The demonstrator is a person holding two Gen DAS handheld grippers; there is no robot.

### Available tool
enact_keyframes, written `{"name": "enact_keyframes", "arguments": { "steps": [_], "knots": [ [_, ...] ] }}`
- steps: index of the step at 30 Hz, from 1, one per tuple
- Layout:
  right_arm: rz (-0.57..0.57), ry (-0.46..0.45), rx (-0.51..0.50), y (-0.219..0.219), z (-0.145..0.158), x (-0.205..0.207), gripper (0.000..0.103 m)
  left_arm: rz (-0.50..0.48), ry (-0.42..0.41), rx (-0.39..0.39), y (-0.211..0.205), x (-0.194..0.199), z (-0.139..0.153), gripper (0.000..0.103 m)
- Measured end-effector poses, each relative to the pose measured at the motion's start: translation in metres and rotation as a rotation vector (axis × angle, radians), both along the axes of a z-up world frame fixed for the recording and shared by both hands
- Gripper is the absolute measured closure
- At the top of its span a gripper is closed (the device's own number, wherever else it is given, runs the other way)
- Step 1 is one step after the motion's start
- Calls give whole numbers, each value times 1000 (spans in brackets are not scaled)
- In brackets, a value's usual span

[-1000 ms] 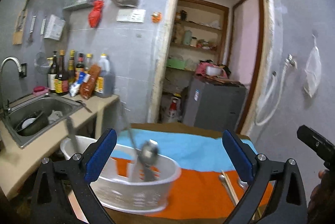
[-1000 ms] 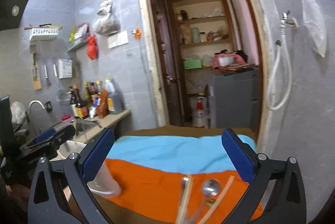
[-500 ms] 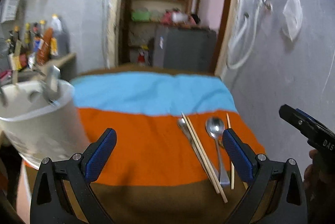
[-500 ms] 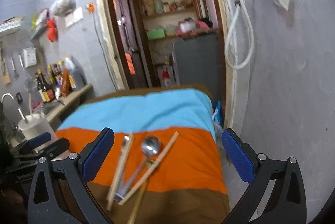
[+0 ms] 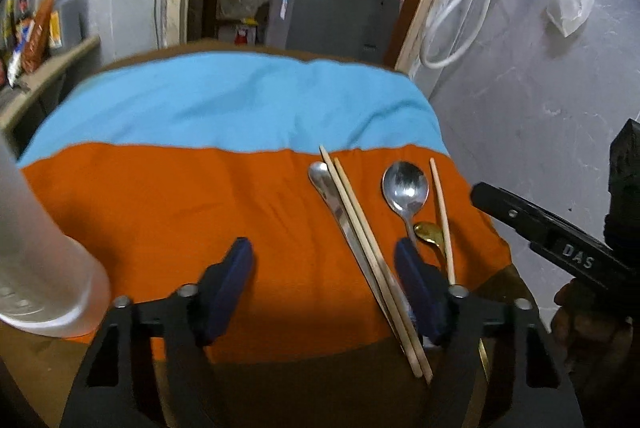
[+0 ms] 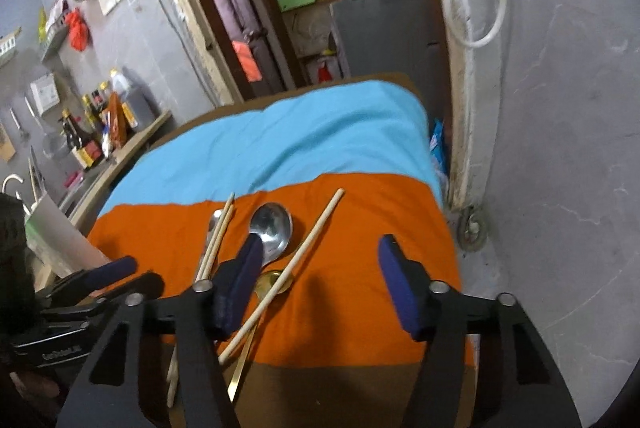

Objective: Organize utensils
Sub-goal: 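Move both tools back over the remaining utensils on the cloth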

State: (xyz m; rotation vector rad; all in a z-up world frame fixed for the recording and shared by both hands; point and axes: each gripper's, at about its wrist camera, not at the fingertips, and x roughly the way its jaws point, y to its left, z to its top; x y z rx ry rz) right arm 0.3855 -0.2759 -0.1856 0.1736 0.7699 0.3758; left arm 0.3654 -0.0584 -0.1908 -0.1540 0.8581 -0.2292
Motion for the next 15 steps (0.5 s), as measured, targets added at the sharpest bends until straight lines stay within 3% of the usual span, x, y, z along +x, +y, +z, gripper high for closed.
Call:
{"name": "enact_keyframes", "arguments": {
  "steps": [3,9,15],
  "knots": [
    [18,32,2,9,-6,11,61,-2,60,-17,2,10,-8,51],
    [33,117,-35,18,-19,25,64,-38,70,17,-4,19,-9,51],
    [41,124,-52,18,-20,27,64,-67,74,32,-12,31,-13,55]
  ]
}}
